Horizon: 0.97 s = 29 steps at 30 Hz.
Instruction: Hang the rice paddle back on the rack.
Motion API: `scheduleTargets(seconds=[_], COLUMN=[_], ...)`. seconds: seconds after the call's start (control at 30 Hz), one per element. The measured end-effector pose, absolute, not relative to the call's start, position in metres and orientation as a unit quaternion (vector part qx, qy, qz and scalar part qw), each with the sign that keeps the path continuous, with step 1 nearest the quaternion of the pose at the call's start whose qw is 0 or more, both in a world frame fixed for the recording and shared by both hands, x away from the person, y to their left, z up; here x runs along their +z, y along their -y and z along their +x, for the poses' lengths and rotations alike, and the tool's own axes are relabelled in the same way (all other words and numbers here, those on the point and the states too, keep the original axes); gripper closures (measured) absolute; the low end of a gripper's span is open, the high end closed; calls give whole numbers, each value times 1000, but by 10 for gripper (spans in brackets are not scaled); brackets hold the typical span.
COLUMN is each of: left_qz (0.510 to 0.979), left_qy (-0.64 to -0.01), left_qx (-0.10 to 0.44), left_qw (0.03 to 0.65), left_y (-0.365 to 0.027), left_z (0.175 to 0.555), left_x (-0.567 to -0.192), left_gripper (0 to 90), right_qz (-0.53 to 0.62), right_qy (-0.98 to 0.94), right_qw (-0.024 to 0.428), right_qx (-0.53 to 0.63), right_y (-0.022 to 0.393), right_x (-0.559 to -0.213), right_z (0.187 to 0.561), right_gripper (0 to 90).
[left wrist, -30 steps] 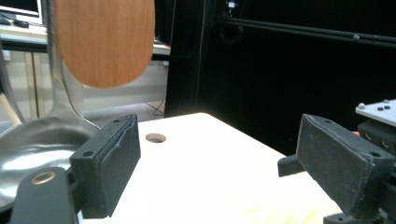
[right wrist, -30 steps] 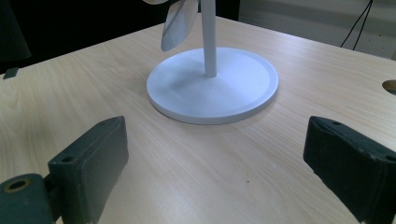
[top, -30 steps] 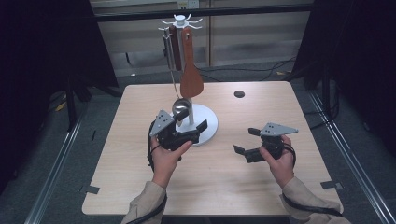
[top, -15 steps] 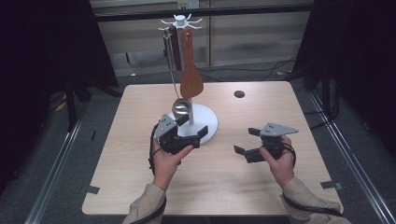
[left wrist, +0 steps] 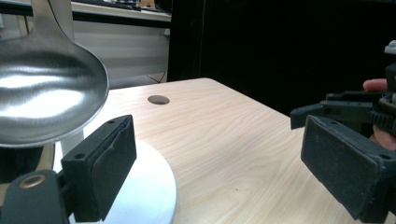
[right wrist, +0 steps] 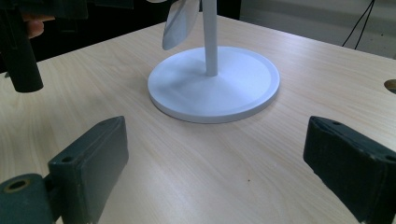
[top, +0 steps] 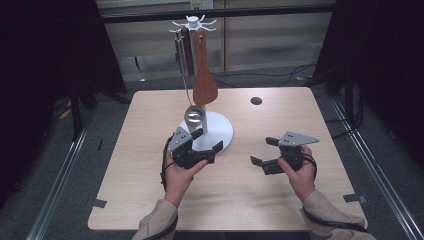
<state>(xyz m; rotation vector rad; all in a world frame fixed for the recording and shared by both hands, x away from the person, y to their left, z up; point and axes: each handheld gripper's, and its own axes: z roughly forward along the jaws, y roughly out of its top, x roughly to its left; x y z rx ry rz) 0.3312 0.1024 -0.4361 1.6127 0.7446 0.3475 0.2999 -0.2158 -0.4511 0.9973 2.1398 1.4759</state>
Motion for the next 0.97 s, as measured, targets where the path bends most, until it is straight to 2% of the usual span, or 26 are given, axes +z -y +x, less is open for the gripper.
scheduleTargets(seconds=[0.97], left_qz=[730], left_qy=[-330], left_qx=[149], left_qw=[580], left_y=[-98], left_z=[331], left_x=[-455], left_gripper=[95], right_qz=[353], right_qy=[-757], right_qw=[179], right_qx=[520], right_y=[221], right_x=[-453], right_z=[300], right_gripper=[61])
